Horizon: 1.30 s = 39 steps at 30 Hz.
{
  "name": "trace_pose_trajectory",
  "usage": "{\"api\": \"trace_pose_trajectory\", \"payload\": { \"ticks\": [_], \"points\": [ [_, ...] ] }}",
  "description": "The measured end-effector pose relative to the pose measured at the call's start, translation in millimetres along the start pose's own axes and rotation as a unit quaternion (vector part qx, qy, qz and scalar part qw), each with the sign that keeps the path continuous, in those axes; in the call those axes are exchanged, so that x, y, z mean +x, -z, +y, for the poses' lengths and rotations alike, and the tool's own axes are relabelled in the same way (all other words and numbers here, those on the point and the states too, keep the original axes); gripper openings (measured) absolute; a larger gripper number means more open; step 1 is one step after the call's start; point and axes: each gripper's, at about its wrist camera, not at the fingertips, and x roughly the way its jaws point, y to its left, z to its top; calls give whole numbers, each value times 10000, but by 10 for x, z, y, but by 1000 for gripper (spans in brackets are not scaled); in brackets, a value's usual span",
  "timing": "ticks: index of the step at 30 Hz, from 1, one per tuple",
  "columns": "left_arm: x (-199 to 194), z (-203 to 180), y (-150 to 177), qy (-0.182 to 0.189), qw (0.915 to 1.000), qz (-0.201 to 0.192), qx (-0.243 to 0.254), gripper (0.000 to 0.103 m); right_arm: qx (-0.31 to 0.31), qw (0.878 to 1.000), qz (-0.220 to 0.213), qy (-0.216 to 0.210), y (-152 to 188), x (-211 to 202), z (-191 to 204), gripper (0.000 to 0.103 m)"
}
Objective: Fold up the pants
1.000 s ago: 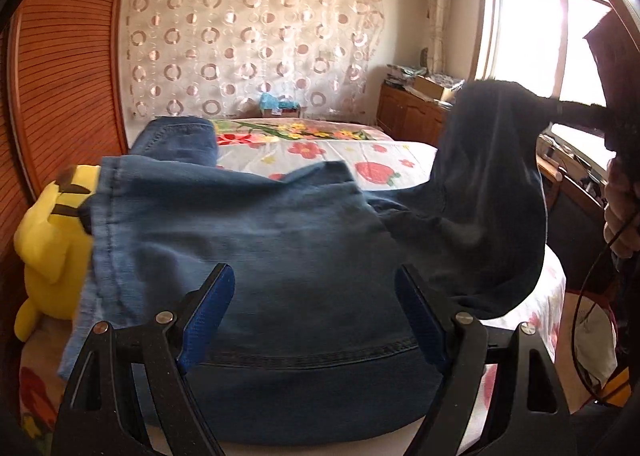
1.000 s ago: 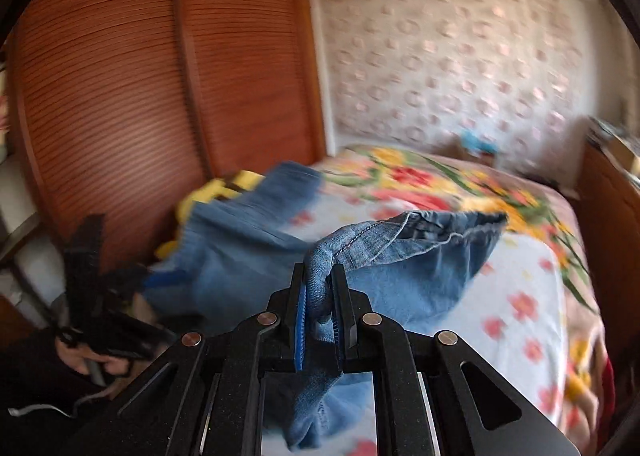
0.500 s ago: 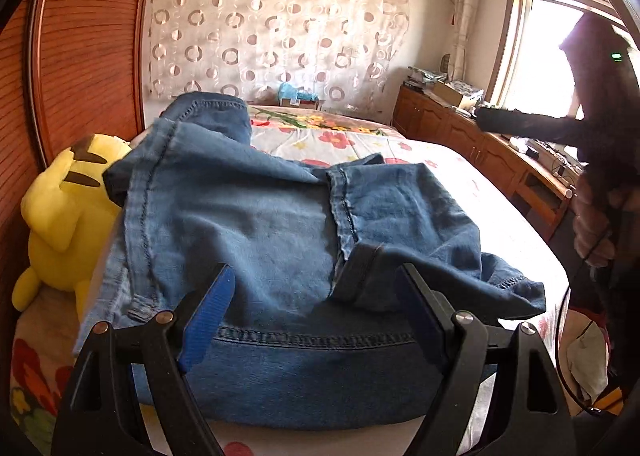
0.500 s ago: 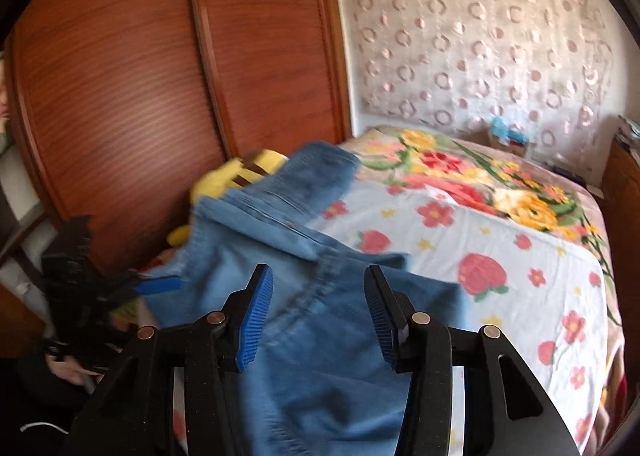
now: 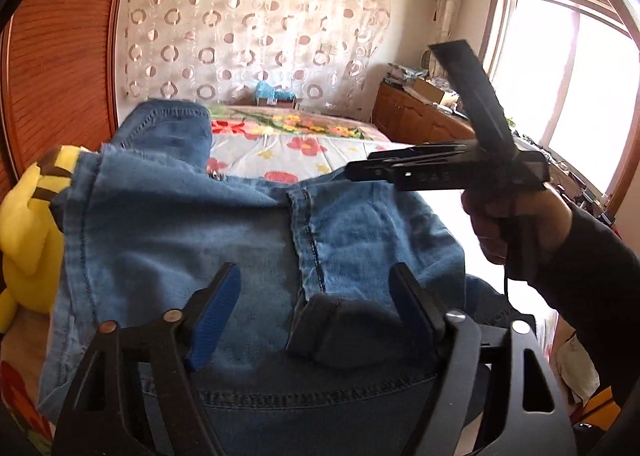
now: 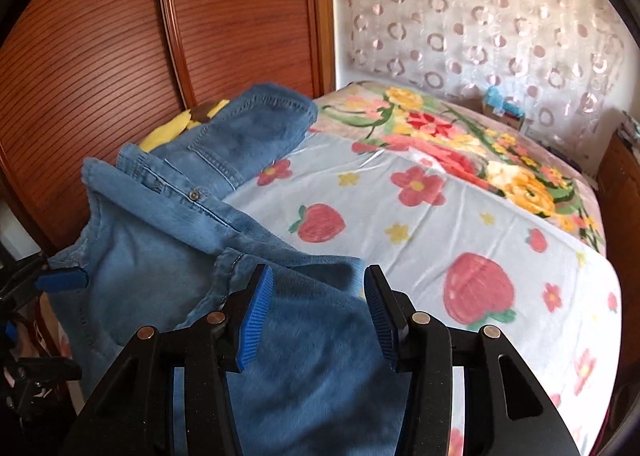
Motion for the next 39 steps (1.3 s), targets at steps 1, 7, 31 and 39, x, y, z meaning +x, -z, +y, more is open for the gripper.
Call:
{"api": "trace_pose_trajectory", "payload": {
  "ticks": [1,7,31,39],
  "points": [
    [34,6,17,24,10000,86,-2,64,-29,10000,68,-40,-22,55,28,49],
    [200,26,236,85,9983,579,-32,54,-265,9987,426,-124,-104,301,155,49],
    [-823,-291,-157,282,9949,-809,537,13,-466,9925,-1125,91,-146,-1002,155,3],
    [-1239,-76,-196,-69,9912,-1178,599,13,-603,9857,-1557,-217,-391,-1048,533,3]
  ]
}}
